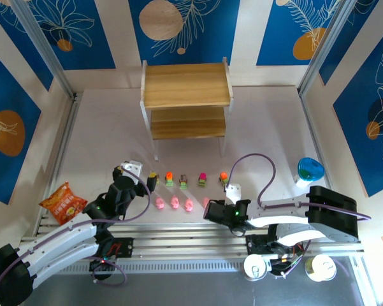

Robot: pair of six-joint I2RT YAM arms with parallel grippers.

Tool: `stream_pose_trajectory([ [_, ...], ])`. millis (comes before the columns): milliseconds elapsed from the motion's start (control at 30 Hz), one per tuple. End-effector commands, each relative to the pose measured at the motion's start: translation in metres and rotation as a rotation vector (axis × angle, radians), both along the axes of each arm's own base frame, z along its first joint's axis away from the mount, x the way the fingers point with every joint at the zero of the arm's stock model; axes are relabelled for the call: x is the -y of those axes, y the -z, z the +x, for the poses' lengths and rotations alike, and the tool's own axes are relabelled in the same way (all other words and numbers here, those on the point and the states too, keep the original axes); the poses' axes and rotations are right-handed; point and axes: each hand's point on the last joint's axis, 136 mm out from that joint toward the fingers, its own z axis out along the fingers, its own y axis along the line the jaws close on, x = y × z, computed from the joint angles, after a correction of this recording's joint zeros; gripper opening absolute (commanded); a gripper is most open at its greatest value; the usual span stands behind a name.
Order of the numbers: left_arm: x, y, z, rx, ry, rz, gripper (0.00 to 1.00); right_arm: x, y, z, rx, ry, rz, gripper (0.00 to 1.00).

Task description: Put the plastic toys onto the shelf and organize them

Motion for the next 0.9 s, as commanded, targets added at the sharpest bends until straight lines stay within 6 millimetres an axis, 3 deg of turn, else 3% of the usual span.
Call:
stream_pose_trajectory([
  [0, 0.004, -0.017, 0.003, 0.036, -0.003, -0.039, 1.00, 0.009, -0.001, -0.001, 0.015, 0.024, -0.034, 0.36],
  [200, 0.008, -0.017, 0.003, 0.037, 0.014, -0.054, 1.00, 0.010, -0.008, 0.000, 0.031, 0.020, -0.034, 0.28],
  [333, 0.021, -0.019, 0.002, 0.030, 0.077, -0.080, 1.00, 0.006, -0.019, 0.003, 0.049, 0.002, -0.024, 0.24],
  [567, 0.036, -0.013, 0.004, -0.028, 0.126, -0.059, 1.00, -0.003, -0.048, 0.010, 0.083, -0.034, -0.008, 0.23],
  [867, 0.036, -0.016, 0.003, -0.015, 0.140, -0.053, 1.00, -0.022, -0.082, 0.033, 0.102, -0.092, 0.013, 0.24],
])
